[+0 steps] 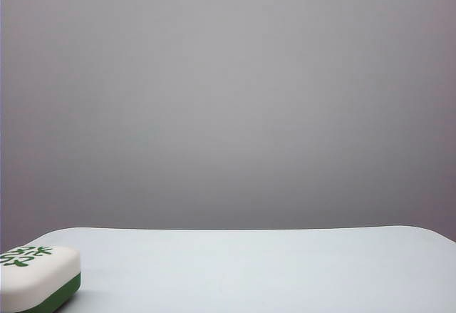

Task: Move the foam mahjong from the right side of the table to the left side of the table.

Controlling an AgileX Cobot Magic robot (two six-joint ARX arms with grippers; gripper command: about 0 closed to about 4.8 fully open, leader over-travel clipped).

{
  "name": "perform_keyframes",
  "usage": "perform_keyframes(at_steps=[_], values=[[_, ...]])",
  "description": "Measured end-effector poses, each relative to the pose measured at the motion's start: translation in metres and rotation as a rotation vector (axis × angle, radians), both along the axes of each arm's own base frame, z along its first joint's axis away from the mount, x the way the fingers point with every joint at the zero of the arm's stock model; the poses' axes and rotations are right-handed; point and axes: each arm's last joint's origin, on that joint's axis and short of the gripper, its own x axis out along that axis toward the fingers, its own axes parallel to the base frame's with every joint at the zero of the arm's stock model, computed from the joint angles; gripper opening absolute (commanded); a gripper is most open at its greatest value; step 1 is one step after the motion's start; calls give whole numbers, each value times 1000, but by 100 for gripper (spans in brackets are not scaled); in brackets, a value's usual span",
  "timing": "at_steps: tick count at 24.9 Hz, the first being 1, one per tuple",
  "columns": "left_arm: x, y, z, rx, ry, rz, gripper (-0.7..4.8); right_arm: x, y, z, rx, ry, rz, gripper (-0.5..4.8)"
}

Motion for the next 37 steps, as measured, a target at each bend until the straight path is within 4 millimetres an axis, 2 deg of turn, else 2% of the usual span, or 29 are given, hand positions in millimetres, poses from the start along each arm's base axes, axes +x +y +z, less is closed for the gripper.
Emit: perform_keyframes(at_steps=[4,7,9,14,20,22,24,29,37], values=[[0,2,-11,-52,-60,12,-5,-11,-2,-12,53,-89,-6,-5],[3,1,-26,-61,-58,22,-5,-14,-3,-33,82,-97,-41,-5],[6,-1,-44,-84,-79,1,-5,-14,-2,-53,93,-77,-56,-5],[7,-3,-59,-164,-126,-53,-5,-16,-2,-83,99,-78,-54,-5],[9,4,-63,-159,-118,4,-5,-15,-2,-88,6,-47,-45,-5],[11,16,-64,-155,-110,72,-5,-14,-2,-90,1,-43,-48,-5],[12,27,-64,-172,-106,98,-5,-12,-1,-100,-6,-12,-48,-5],[11,38,-66,-176,-95,158,-5,-8,-1,-127,7,85,-54,-5],[11,38,-73,-194,-52,160,-5,-8,-1,-128,-5,92,-76,-5]])
